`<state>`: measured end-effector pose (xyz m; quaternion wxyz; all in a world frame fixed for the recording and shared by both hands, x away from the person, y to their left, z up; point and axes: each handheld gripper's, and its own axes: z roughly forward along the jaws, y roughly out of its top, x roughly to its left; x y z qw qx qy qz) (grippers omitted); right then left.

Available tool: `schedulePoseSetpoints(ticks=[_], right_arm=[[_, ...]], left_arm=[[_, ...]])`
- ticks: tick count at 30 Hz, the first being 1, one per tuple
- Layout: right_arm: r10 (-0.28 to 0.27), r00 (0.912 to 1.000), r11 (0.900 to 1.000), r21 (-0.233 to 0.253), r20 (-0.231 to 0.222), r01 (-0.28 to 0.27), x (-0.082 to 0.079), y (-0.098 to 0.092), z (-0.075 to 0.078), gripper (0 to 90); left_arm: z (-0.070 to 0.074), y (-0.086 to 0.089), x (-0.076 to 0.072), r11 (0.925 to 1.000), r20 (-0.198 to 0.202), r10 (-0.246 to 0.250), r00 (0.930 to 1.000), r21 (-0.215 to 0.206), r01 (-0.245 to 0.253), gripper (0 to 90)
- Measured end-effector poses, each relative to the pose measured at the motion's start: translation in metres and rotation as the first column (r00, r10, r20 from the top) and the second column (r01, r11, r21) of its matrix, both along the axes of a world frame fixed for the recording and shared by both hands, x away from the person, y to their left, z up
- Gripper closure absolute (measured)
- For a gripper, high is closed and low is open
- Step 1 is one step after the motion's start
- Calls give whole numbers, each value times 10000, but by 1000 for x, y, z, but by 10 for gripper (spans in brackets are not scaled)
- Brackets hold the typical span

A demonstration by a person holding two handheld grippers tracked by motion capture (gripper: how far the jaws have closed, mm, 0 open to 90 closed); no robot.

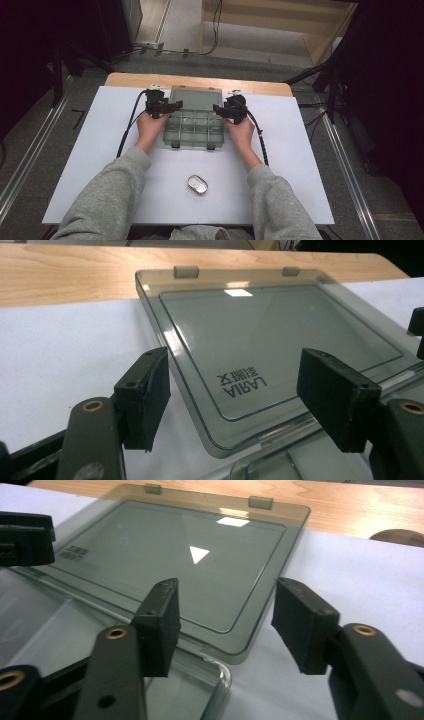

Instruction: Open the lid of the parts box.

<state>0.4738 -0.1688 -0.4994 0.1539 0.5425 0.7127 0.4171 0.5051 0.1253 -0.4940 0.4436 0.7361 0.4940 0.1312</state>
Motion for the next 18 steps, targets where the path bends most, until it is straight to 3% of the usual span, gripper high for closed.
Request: schedulePoseSetpoints(ticks=[2, 10, 14, 18], right_arm=[[72, 10000, 10000, 27, -11, -71, -2, -2, 5, 385], [742, 9972, 9961, 463, 109, -746, -11, -10, 22, 266], [1480, 9889, 9871, 640, -133, -1468, -16, -9, 27, 223], [1760, 9842, 9826, 633, -191, -1745, -25, -7, 30, 227]], left_arm=[[5, 3, -2, 9998, -76, -112, 9999, -173, 111, 274], [20, 12, -10, 9979, -384, -619, 9973, -209, 612, 239], [25, 17, -17, 9964, -555, -782, 9954, -377, 762, 239], [29, 25, -24, 9944, -694, -948, 9931, -525, 912, 239]])
